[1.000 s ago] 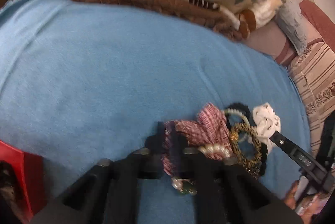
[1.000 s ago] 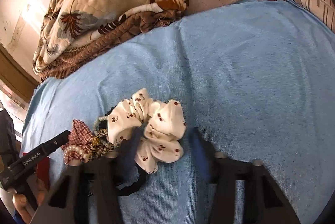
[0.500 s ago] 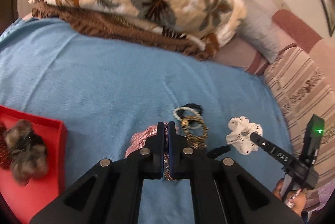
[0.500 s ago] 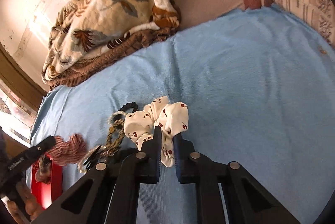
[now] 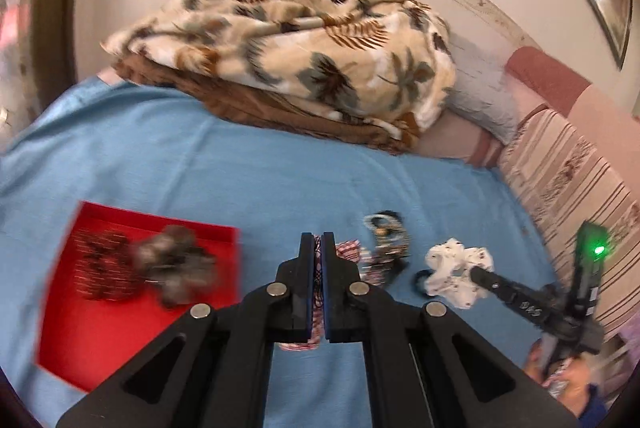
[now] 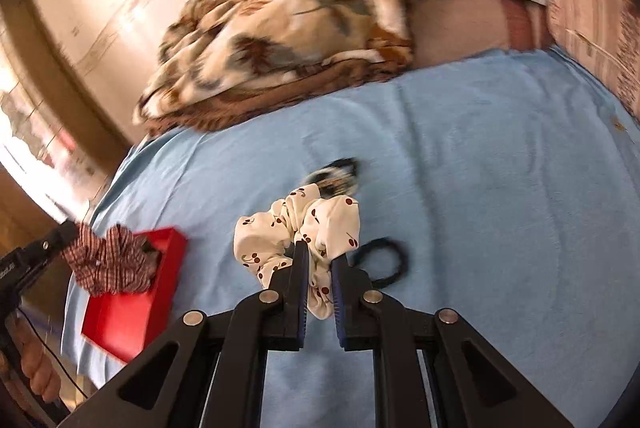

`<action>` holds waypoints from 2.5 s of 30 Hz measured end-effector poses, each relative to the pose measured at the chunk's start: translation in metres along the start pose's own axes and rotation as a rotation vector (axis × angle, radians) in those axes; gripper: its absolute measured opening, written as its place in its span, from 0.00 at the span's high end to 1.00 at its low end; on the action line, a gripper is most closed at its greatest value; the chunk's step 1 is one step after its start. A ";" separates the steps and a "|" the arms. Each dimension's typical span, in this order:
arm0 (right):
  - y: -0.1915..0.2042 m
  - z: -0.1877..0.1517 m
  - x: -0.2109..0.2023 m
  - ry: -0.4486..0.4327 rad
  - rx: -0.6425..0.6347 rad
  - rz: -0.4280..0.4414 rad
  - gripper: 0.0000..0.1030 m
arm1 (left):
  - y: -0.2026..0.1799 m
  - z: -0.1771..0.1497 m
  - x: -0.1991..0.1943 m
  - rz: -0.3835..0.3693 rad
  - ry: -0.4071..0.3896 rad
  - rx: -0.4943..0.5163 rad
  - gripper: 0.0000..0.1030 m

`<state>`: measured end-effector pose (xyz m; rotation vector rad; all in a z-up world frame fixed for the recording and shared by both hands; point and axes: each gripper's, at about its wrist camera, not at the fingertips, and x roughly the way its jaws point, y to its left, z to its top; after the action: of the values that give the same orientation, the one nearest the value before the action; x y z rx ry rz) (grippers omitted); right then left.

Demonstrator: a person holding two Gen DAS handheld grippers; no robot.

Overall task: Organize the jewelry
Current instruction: 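Carry both scrunchies into the red tray and open both grippers, then move both grippers back to the remaining jewelry on the sheet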

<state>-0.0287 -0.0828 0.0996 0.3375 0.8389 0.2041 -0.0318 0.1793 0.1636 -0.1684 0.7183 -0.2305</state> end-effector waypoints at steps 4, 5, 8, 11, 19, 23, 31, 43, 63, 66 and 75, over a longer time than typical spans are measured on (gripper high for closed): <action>0.049 -0.011 0.010 0.035 -0.081 0.049 0.89 | 0.043 -0.009 -0.013 0.081 -0.005 -0.029 0.97; 0.065 -0.015 0.015 0.046 -0.107 0.061 0.89 | 0.053 -0.011 -0.014 0.097 -0.007 -0.039 0.97; 0.100 -0.025 0.027 0.074 -0.167 0.091 0.89 | 0.095 -0.018 -0.019 0.131 0.005 -0.107 0.97; 0.138 -0.035 0.045 0.114 -0.216 0.133 0.89 | 0.134 -0.025 -0.019 0.156 0.024 -0.174 0.97; 0.211 -0.058 0.092 0.200 -0.300 0.191 0.89 | 0.218 -0.049 -0.002 0.254 0.089 -0.336 0.97; 0.233 -0.070 0.118 0.253 -0.319 0.200 0.89 | 0.238 -0.054 0.003 0.266 0.100 -0.371 0.97; 0.253 -0.088 0.149 0.308 -0.376 0.174 0.86 | 0.244 -0.052 0.011 0.329 0.099 -0.368 0.97; 0.252 -0.089 0.124 0.240 -0.418 0.170 0.45 | 0.228 -0.049 -0.006 0.320 -0.029 -0.318 0.46; 0.214 -0.115 0.114 0.266 -0.443 0.022 0.89 | 0.218 -0.051 -0.018 0.313 -0.101 -0.319 0.41; 0.213 -0.119 0.109 0.270 -0.428 0.026 0.88 | 0.215 -0.051 -0.017 0.313 -0.102 -0.319 0.41; 0.182 -0.118 0.079 0.204 -0.402 0.060 0.55 | 0.171 -0.049 -0.016 0.305 -0.121 -0.205 0.41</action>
<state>-0.0747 0.1352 0.0396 -0.0367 0.9658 0.4608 -0.0508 0.3442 0.0978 -0.2631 0.6369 0.1446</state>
